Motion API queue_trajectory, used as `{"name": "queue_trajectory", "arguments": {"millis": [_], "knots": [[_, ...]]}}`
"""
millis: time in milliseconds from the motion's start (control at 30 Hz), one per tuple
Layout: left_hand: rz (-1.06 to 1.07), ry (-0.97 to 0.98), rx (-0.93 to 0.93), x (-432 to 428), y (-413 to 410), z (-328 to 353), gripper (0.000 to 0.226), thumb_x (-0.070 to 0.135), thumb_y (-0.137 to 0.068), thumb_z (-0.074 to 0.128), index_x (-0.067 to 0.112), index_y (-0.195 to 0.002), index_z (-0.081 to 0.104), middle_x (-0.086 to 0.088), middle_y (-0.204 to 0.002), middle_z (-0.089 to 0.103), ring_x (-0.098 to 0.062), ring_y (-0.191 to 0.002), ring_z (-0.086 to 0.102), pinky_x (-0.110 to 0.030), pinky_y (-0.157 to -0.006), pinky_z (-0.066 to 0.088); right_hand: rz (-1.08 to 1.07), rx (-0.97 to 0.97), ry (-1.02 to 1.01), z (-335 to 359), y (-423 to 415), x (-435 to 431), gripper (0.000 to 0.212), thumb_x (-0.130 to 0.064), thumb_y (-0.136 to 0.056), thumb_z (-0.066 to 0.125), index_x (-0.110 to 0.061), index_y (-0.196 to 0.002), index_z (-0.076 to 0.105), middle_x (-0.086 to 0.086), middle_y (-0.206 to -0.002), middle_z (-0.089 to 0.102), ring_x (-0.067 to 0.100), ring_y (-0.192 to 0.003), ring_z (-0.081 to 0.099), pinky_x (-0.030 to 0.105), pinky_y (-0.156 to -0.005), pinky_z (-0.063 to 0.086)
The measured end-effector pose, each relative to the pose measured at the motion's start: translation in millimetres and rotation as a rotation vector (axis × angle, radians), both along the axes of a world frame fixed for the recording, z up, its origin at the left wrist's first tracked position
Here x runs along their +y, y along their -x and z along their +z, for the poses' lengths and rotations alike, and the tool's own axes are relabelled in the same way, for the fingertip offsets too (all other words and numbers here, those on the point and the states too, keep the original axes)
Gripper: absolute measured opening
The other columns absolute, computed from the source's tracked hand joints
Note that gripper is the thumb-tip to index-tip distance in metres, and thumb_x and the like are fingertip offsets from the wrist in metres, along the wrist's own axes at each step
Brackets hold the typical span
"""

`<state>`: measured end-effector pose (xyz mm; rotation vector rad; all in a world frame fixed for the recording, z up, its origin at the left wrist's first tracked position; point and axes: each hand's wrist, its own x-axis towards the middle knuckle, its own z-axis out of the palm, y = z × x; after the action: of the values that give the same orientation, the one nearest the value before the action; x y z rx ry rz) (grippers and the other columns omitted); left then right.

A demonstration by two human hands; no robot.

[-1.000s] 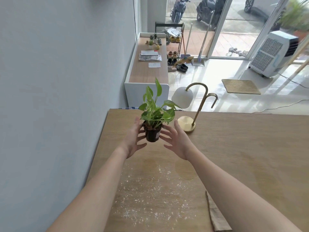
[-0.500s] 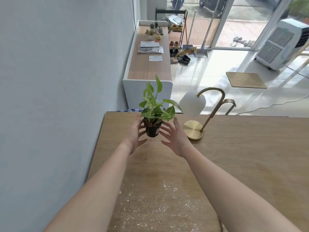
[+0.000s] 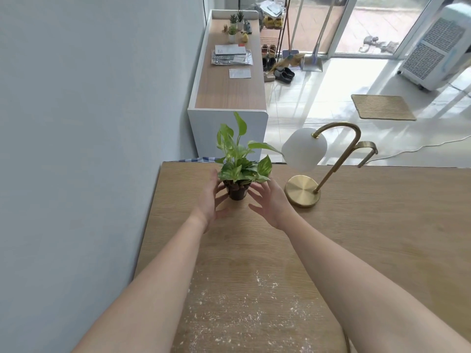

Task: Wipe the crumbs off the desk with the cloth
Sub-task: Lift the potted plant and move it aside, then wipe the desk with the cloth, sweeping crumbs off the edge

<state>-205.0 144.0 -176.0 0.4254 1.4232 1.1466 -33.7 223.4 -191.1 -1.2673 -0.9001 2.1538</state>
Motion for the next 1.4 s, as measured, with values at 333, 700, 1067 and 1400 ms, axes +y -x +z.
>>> {"name": "queue_trajectory", "arguments": {"millis": [333, 700, 1067, 1400], "knots": [[0.032, 0.004, -0.021, -9, -8, -12, 0.07, 0.085, -0.092, 0.044, 0.042, -0.144, 0.062, 0.01, -0.143, 0.063, -0.013, -0.123, 0.064, -0.042, -0.089, 0.053, -0.037, -0.031, -0.026, -10, -3, 1, 0.045, -0.053, -0.105, 0.046, -0.033, -0.142, 0.061, 0.005, -0.149, 0.057, 0.028, -0.134, 0.057, 0.054, -0.119, 0.04], [-0.008, 0.05, 0.172, -31, 0, -9, 0.082, 0.082, -0.097, 0.037, 0.028, -0.158, 0.049, 0.0, -0.153, 0.055, -0.024, -0.132, 0.059, -0.058, -0.117, 0.043, 0.026, -0.182, -0.063, 1, -28, -14, 0.061, -0.065, -0.106, 0.04, -0.026, -0.15, 0.058, 0.001, -0.144, 0.059, 0.021, -0.135, 0.055, 0.047, -0.113, 0.045], [0.03, 0.017, 0.418, -152, 10, -10, 0.097, 0.091, -0.086, 0.045, 0.021, -0.152, 0.056, 0.002, -0.154, 0.057, -0.018, -0.145, 0.048, -0.052, -0.125, 0.033, 0.111, -0.321, -0.228, 19, -95, -77, 0.054, -0.061, -0.108, 0.041, -0.027, -0.141, 0.066, 0.001, -0.138, 0.067, 0.019, -0.133, 0.059, 0.047, -0.112, 0.049], [-0.033, 0.07, 0.82, -296, 8, -45, 0.049, 0.049, -0.11, 0.048, 0.019, -0.147, 0.06, 0.007, -0.148, 0.056, -0.01, -0.136, 0.049, -0.034, -0.118, 0.038, 0.138, -0.375, -0.352, 14, -163, -166, 0.046, -0.05, -0.11, 0.045, -0.023, -0.142, 0.065, 0.0, -0.137, 0.069, 0.019, -0.131, 0.062, 0.049, -0.11, 0.052]]}}
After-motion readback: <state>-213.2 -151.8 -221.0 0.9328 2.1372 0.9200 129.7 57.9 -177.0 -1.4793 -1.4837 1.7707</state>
